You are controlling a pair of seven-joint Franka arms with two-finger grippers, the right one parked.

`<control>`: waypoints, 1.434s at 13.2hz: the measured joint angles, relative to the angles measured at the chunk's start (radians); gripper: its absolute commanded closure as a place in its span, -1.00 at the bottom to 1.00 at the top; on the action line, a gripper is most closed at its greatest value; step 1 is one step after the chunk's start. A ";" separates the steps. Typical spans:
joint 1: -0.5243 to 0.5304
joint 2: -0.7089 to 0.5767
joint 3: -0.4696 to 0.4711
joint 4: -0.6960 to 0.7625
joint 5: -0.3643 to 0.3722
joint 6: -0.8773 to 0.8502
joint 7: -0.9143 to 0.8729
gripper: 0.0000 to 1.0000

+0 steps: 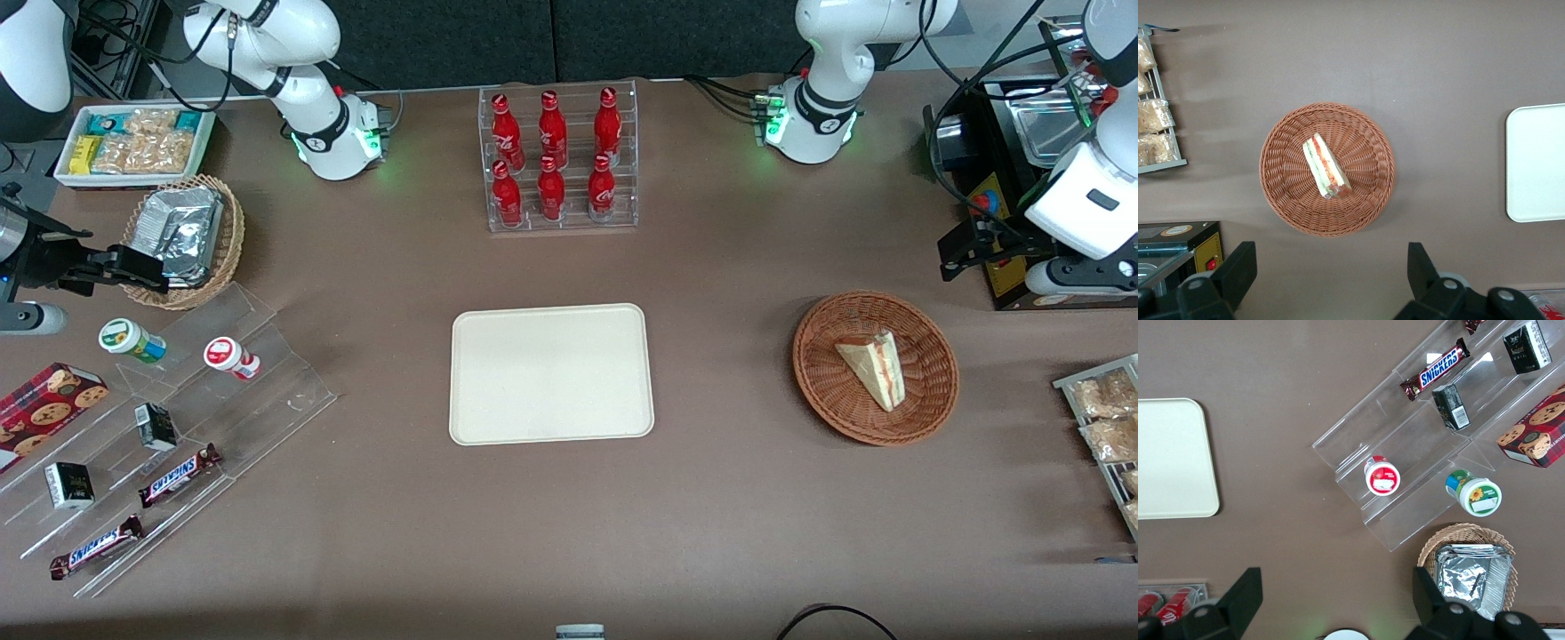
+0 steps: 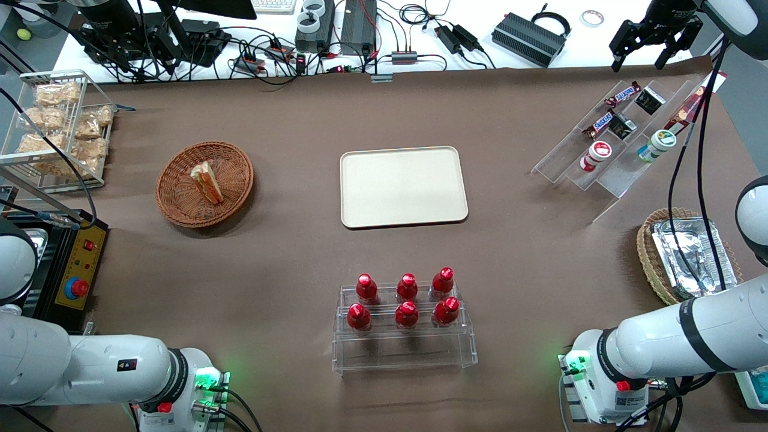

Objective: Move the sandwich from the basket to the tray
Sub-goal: 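Move the left gripper down over the sandwich in the wicker basket, then close the left gripper on the wrapped triangular sandwich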

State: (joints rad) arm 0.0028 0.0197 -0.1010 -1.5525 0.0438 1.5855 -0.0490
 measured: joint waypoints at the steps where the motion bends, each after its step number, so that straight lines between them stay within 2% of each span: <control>1: 0.000 0.000 0.000 0.000 0.000 -0.004 -0.001 -1.00; 5: 0.003 0.017 -0.001 -0.002 -0.001 -0.030 -0.018 -1.00; 9: 0.019 0.156 0.003 -0.039 0.005 -0.058 -0.249 -1.00; 12: 0.039 0.259 0.004 -0.084 0.008 0.063 -0.303 -1.00; 15: 0.071 0.267 0.009 -0.206 0.009 0.247 -0.340 -1.00; 19: 0.074 0.270 0.010 -0.363 0.009 0.462 -0.474 -1.00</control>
State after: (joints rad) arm 0.0769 0.2896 -0.0906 -1.9155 0.0528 2.0479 -0.5227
